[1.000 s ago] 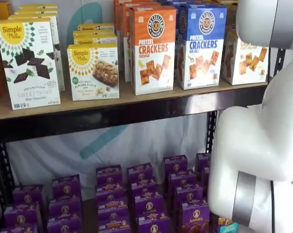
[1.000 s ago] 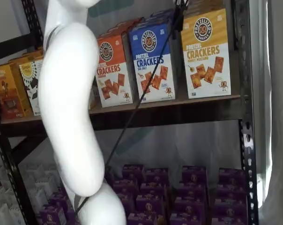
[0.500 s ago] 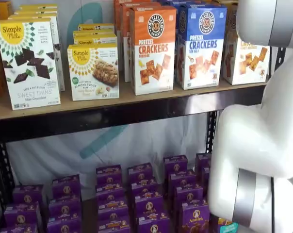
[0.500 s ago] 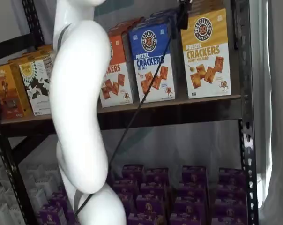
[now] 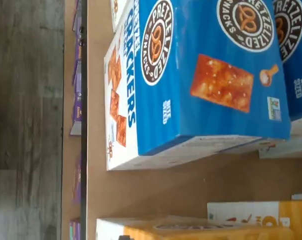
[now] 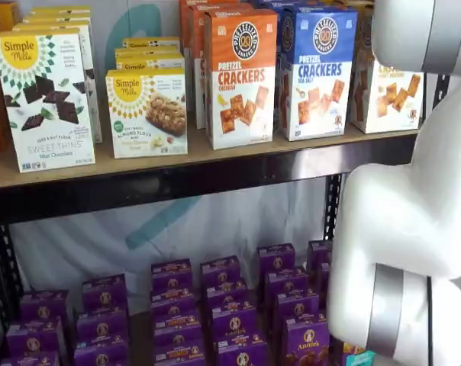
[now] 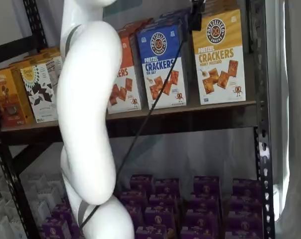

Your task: Retrieve the yellow and white box located on the top shelf, the sixth one from the left

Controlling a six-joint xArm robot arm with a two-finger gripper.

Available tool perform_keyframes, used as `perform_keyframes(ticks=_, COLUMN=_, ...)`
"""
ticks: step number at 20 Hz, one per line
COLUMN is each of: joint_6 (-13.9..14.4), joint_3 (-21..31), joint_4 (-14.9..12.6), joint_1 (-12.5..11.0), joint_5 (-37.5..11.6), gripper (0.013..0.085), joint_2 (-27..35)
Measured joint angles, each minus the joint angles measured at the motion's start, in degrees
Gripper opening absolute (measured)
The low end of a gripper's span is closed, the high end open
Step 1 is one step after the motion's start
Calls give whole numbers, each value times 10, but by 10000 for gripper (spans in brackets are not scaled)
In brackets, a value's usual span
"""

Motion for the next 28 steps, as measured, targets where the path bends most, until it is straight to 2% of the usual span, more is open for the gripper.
perform_keyframes(ticks=9, joint_6=4, joint_3=-3, joint_4=-40, joint_1=25, joint_5=-6, gripper=850, joint_2=7)
perform_keyframes(ticks=14, joint_6=3, joint_3=-9, joint_4=-59, joint_1=32, joint_5=-2, gripper=850, joint_2=13)
perform_keyframes(ticks=18, joint_6=1, joint_3=-29, joint_4=-85, joint_1=39, joint_5=16, gripper=850, joint_2=25)
perform_keyframes(ticks=28, joint_6=-2, joint_3=-19, joint_4=-121, joint_1=52, joint_5=15, gripper=850, joint_2=17)
